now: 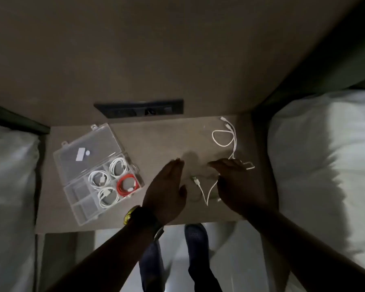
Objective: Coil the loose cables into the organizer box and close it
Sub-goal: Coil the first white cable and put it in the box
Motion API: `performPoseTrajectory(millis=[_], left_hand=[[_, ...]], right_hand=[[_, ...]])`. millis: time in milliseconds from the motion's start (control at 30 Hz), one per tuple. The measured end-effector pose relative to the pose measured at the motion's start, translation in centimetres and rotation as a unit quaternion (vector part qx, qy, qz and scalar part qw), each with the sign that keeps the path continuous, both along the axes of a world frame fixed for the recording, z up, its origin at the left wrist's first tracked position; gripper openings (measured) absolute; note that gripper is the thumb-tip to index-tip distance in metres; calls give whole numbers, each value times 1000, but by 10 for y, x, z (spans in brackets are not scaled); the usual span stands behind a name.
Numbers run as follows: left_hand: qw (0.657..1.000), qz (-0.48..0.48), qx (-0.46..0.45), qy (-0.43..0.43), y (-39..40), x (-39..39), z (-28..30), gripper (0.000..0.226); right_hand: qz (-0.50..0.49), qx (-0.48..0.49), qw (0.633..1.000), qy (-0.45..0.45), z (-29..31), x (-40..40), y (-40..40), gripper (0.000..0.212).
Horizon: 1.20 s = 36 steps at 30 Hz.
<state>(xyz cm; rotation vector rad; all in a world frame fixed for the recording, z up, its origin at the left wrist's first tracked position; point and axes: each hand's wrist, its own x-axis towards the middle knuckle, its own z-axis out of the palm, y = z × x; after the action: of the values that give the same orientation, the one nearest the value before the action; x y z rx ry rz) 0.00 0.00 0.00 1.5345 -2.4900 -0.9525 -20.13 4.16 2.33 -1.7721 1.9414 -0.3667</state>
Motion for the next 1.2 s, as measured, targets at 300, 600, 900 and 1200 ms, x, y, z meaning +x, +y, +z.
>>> performPoseTrajectory(millis=[300, 600, 900, 1200], left_hand=[[995, -71, 63, -9, 17, -32, -85, 70], [994, 67, 61, 55, 8, -35, -94, 23], [423, 293, 598, 614, -51, -30, 25, 33], [848, 268, 193, 415, -91, -21, -4, 23]], right_hand=[[217, 98, 962, 133, -70, -7, -8, 20], [-47, 13, 996, -80, -49, -41, -51, 18], [-66, 43, 995, -66, -67, -28, -58, 22], [139, -69, 986, -67, -30, 16, -47, 28]])
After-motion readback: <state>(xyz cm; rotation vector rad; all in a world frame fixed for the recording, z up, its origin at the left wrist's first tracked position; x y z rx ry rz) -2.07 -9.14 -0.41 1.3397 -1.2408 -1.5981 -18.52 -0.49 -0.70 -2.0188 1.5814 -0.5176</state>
